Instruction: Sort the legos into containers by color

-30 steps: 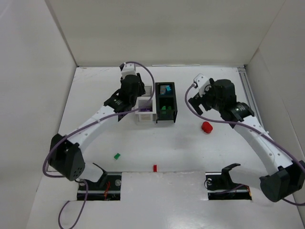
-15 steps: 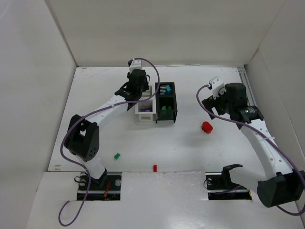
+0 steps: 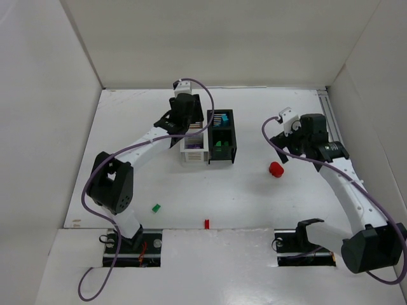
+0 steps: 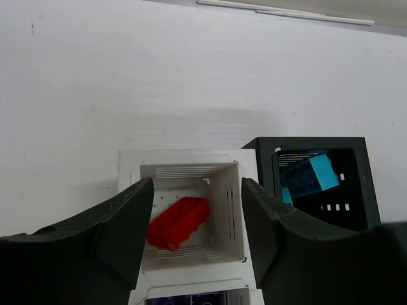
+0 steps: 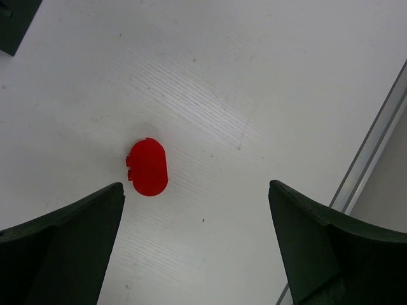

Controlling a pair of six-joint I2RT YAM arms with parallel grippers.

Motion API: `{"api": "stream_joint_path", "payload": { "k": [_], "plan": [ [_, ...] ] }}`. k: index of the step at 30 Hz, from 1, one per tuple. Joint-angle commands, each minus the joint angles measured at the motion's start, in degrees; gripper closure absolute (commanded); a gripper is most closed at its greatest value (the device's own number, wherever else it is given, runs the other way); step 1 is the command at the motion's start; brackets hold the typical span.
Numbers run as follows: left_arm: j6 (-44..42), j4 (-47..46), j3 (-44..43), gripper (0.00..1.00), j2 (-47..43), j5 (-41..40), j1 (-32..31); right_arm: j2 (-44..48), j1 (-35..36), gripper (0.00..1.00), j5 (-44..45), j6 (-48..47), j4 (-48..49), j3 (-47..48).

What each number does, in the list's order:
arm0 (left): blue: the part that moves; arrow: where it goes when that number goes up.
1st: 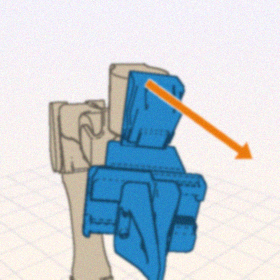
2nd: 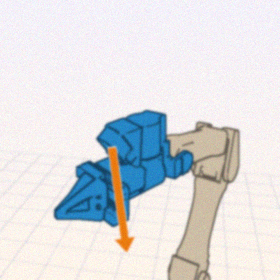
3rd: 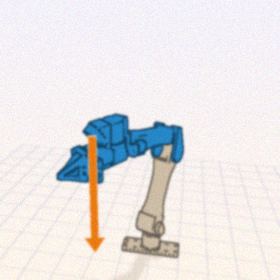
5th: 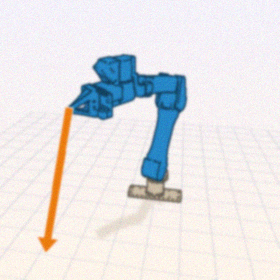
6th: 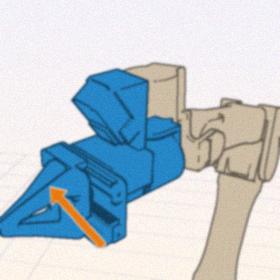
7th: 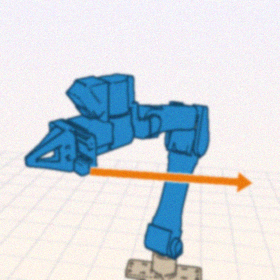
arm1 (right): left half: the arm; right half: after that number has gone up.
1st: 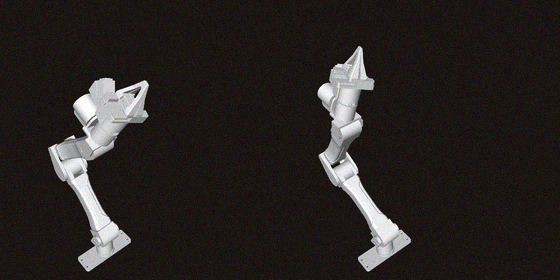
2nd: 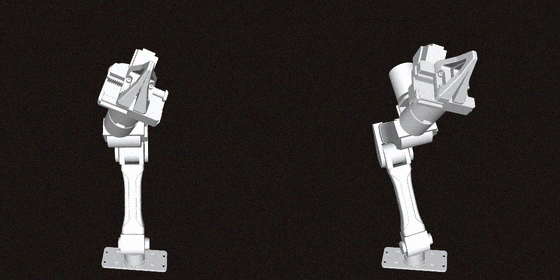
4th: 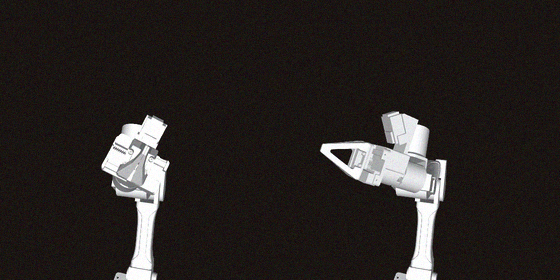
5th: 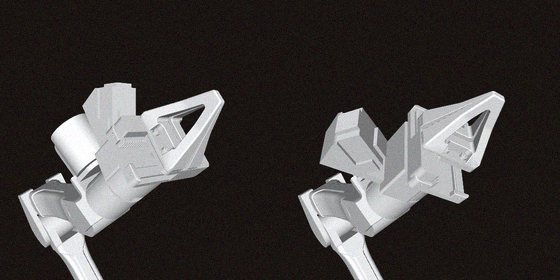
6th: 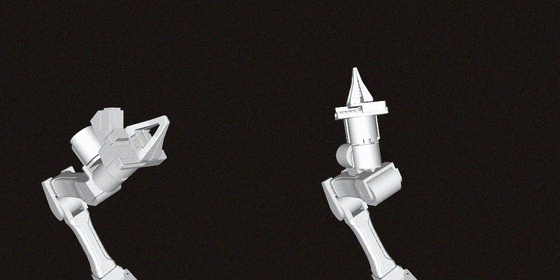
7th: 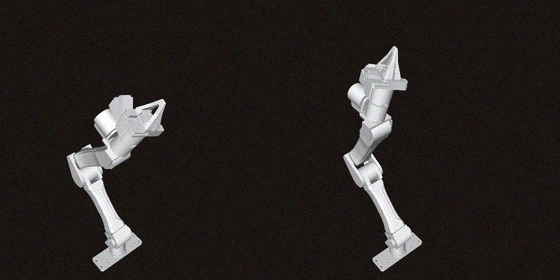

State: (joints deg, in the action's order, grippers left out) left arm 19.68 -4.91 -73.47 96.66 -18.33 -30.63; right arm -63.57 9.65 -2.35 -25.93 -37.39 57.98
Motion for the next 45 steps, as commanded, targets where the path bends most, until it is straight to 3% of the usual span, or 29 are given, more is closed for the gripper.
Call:
{"api": "stream_joint_path", "payload": {
  "k": [1, 6, 8, 9, 18, 21, 25, 26, 28, 32, 37, 45],
  "plan": [
    [-0.2, -2.1, 0.5, 0.46, -4.0, 1.1, 0.2, 0.4, -0.4, 0.0, -1.7, -0.3, 0.3, -0.7],
    [-0.2, -1.5, 1.1, 0.32, -8.3, 2.8, 0.2, -2.2, -0.4, 0.0, -5.2, -0.3, 2.4, -3.9],
    [-0.2, -0.2, 2.5, 0.03, -12.0, 4.3, 0.2, -4.1, -0.4, 0.0, -7.0, -0.3, 3.2, -4.7],
    [-0.2, -0.2, 3.2, 0.0, -13.5, 4.4, 0.2, -5.1, -0.4, 0.0, -7.0, -0.3, 4.1, -5.2],
    [4.6, 3.6, 21.7, 0.0, -37.6, 6.5, -2.7, -16.8, -0.9, 0.1, -9.1, -0.9, 10.1, -8.0],
    [8.2, 4.1, 28.4, 0.0, -42.9, 8.3, -3.2, -20.9, -1.6, 0.26, -7.6, 0.3, 12.1, -8.0],
    [10.2, 10.0, 30.0, 0.0, -49.4, 7.3, -3.2, -22.9, -1.6, 0.58, -7.1, 0.8, 12.6, -8.5],
    [10.2, 11.1, 30.0, 0.0, -50.2, 6.7, -3.2, -22.9, -1.6, 0.71, -7.8, 0.8, 12.6, -8.5],
    [10.7, 12.7, 30.0, 0.0, -51.7, 6.2, -3.2, -19.8, -1.6, 0.79, -8.6, 1.3, 12.6, -9.0],
    [12.0, 13.3, 32.2, 0.0, -54.2, 7.4, -3.2, -13.3, 0.8, 0.79, -15.5, 0.2, 12.0, -5.9],
    [14.6, 12.0, 35.1, 0.0, -54.7, 10.7, -3.2, -10.6, 12.4, 0.77, -19.9, 0.2, 18.0, 5.9],
    [16.8, 11.4, 38.0, 0.0, -53.5, 15.0, -3.2, -32.5, 25.9, 0.77, -19.2, 0.2, 25.6, 28.7]
  ]
}}
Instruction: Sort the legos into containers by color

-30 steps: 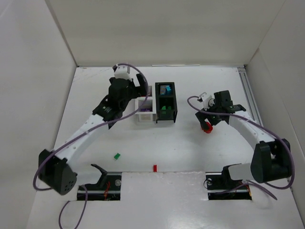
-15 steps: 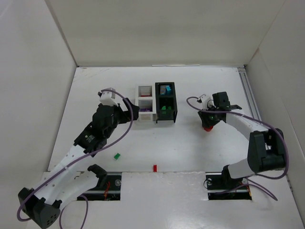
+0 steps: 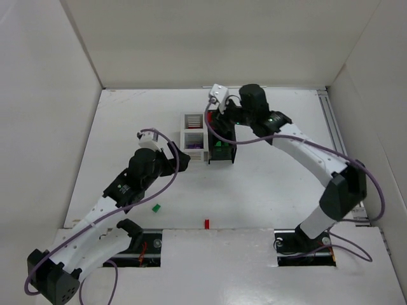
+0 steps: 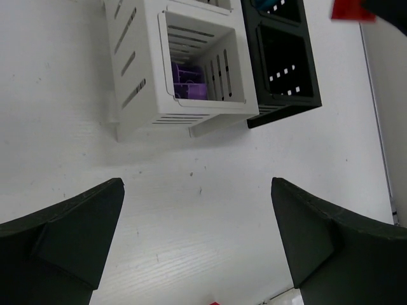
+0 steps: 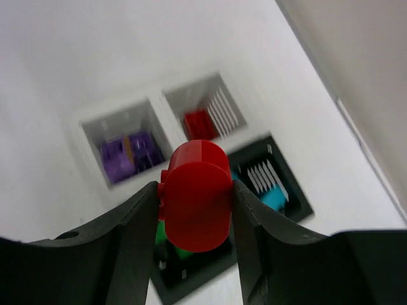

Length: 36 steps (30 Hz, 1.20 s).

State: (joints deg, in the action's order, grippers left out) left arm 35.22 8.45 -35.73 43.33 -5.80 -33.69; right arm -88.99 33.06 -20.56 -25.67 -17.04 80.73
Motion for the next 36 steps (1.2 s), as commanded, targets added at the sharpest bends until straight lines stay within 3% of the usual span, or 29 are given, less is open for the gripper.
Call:
{"api": "stream_joint_path", "payload": {
  "k": [1, 8, 11, 16, 21, 25, 31, 36],
  "plan": [
    [1.3, -1.9, 0.2, 0.0, -0.2, 3.2, -0.1, -9.5, 3.0, 0.77, -0.4, -0.1, 5.3, 8.5],
    [1.8, -1.9, 2.2, 0.0, -0.1, 6.1, -0.7, -25.7, 4.8, 0.74, 1.1, 1.2, 5.8, 25.2],
    [1.3, -1.9, 2.2, 0.03, 1.4, 7.6, -0.7, -29.6, 4.8, 0.62, 1.1, 1.8, 5.8, 28.3],
    [0.7, -1.4, 2.8, 0.05, 1.9, 8.2, -5.1, -28.9, 4.8, 0.33, 0.0, 2.3, 5.0, 29.6],
    [3.2, 0.8, 2.8, 0.05, 3.2, 6.1, -10.6, -17.9, 4.2, 0.16, 0.0, 2.3, 5.8, 21.0],
    [7.3, 0.8, 3.3, 0.14, 5.5, 0.8, -17.4, -6.7, 0.7, 0.02, 0.8, 2.8, 7.0, 9.9],
    [15.8, 1.7, 1.5, 0.18, 15.3, -5.7, -31.5, 12.7, -7.2, 0.0, 5.4, 7.2, 7.0, -13.7],
    [24.0, 8.8, -1.6, 0.23, 26.2, -10.4, -39.2, 25.6, -9.6, 0.0, 13.7, 8.6, 7.0, -26.2]
  ]
}}
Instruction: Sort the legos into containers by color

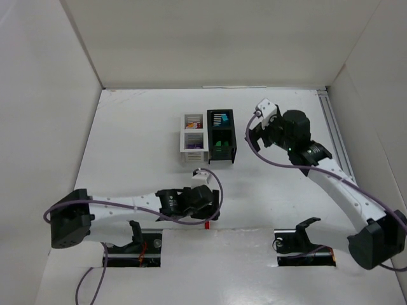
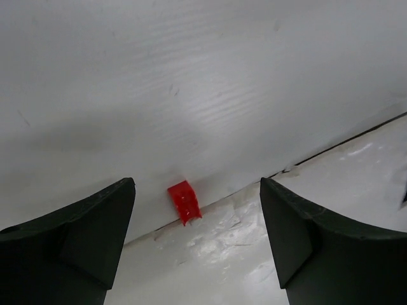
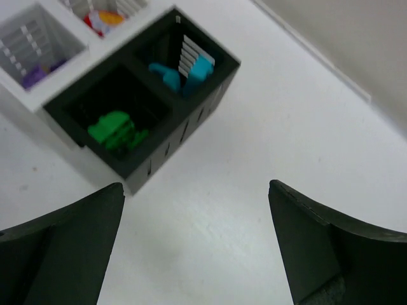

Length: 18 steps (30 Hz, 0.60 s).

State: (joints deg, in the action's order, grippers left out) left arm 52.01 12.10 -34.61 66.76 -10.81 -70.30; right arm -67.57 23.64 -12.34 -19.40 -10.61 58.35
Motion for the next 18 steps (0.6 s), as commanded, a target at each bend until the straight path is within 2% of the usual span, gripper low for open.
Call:
{"api": "stream_joint_path", "payload": {
  "k": [1, 4, 6, 7, 10, 11, 13, 18],
  "plan": [
    [8.6, 6.2, -2.7, 0.24, 4.2, -5.5, -3.8, 6.0, -0.7, 0.0, 6.4, 2.3, -0.9, -5.1],
    [12.4, 7.8, -4.0, 0.32, 9.1, -5.5, -4.4, 11.7, -1.3, 0.0, 8.8, 1.7, -3.2, -7.4],
    [12.4, 7.8, -5.5, 0.41, 10.9, -5.5, -6.0, 14.3, -2.0, 0.0, 10.3, 1.0, -6.0, -7.4],
    [12.4, 7.2, -6.1, 0.5, 12.7, -5.5, -6.0, 15.0, -2.0, 0.0, 11.6, 1.0, -6.6, -7.4],
    [12.9, 7.8, -7.7, 0.63, 15.9, -6.0, -7.9, 17.1, -3.1, 0.0, 12.4, 0.4, -7.7, -8.4],
    [12.9, 8.5, -7.8, 0.79, 16.7, -6.0, -8.6, 17.1, -3.1, 0.0, 12.4, 0.4, -7.7, -8.4],
    [13.9, 10.1, -9.9, 0.9, 18.0, -6.6, -8.6, 17.6, -3.6, 0.0, 12.4, 0.4, -7.7, -9.0],
    [15.1, 15.5, -11.8, 1.0, 18.6, -7.1, -10.1, 18.2, -4.1, 0.0, 12.4, 0.4, -8.2, -9.0]
  ]
}}
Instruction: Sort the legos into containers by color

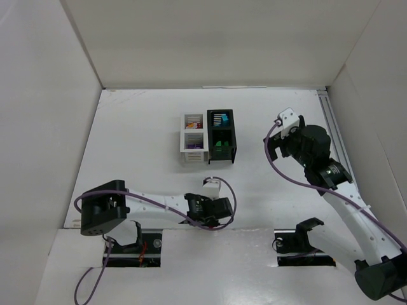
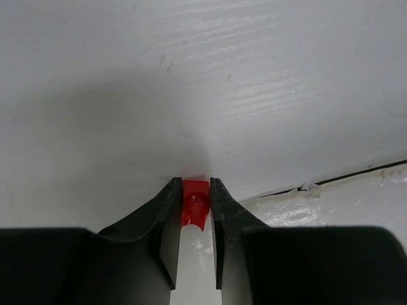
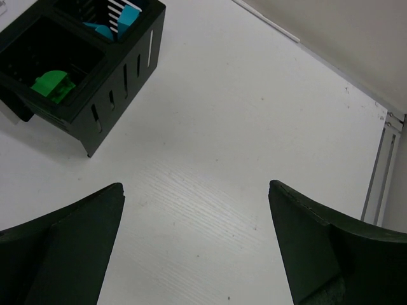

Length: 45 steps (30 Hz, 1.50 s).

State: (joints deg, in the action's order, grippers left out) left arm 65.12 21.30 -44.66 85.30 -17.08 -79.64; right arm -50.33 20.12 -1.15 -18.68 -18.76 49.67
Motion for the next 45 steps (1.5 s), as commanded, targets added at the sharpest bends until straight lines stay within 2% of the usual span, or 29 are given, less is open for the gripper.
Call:
{"api": "stream_joint_path", "payload": {
  "k": [1, 5, 7, 12, 14, 16, 18, 22, 26, 33, 34, 36, 40, 41, 42, 43, 45],
  "plan": [
    [2.0, 6.3, -2.4, 1.0, -0.5, -0.8, -0.8, 0.9, -0.6, 0.0, 1.2, -0.3, 0.0, -0.8],
    [1.5, 9.8, -8.0, 1.0, -2.8, -7.0, -0.8, 0.9, -0.6, 0.0, 1.2, -0.3, 0.0, -0.8],
    [-1.5, 12.2, -11.0, 1.0, -4.2, -13.4, -0.8, 1.5, -1.1, 0.0, 1.8, -0.3, 0.0, -0.8],
    [-15.1, 6.9, -21.1, 1.0, -4.7, -17.5, 14.2, 2.0, -3.1, 0.0, 3.1, -0.8, -1.3, -0.8],
    [-19.3, 3.3, -24.0, 1.0, -4.7, -17.5, 18.5, 2.5, -3.9, 0.0, 5.1, -0.8, -2.0, -0.8],
    [-27.7, -1.2, -26.4, 1.0, -5.2, -15.2, 25.1, 2.5, -4.6, 0.0, 5.8, -0.8, -2.6, -0.8],
    [-31.1, -4.8, -28.9, 1.0, -4.0, -9.8, 32.4, 2.5, -6.1, 0.0, 5.8, -1.4, -3.1, -0.8],
    [-36.5, -7.3, -35.3, 1.0, 1.5, -6.7, 39.8, 2.5, -7.3, 0.0, 5.8, -2.1, -3.6, -1.3],
    [-38.4, -6.4, -44.2, 0.97, 8.8, -7.3, 43.2, 2.0, -8.3, 0.0, 5.8, -2.6, -4.2, -1.9],
    [-36.9, -3.3, -48.9, 0.91, 15.8, -5.5, 47.5, 2.0, -8.9, 0.0, 5.8, -3.2, -5.2, -1.9],
    [-36.9, -2.5, -49.5, 0.89, 16.3, -6.1, 47.5, 2.0, -8.9, 0.0, 5.8, -3.2, -5.2, -1.9],
    [-36.9, -2.5, -49.6, 0.58, 16.3, -6.1, 47.5, 2.0, -8.9, 0.0, 5.8, -3.7, -5.2, -1.9],
    [-37.6, -2.5, -45.2, 0.31, 12.4, -3.8, 47.5, 2.0, -8.9, 0.0, 5.3, -3.7, -5.2, -1.9],
    [-37.6, -2.5, -43.5, 0.22, 9.7, -3.8, 47.5, 2.0, -8.9, 0.0, 4.8, -3.7, -5.2, -1.9],
    [-36.6, -2.5, -41.6, 0.07, 8.2, -3.8, 47.5, 2.0, -8.9, 0.0, 4.8, -3.7, -5.2, -1.9],
    [-35.6, -2.5, -39.6, 0.0, 6.6, -3.8, 47.5, 2.0, -8.9, 0.0, 4.1, -3.7, -4.7, -2.4],
    [-32.3, 0.0, -32.9, 0.0, 0.7, -3.2, 47.5, 2.0, -8.9, 0.0, 2.8, -4.3, -4.7, -2.4]
  ]
}}
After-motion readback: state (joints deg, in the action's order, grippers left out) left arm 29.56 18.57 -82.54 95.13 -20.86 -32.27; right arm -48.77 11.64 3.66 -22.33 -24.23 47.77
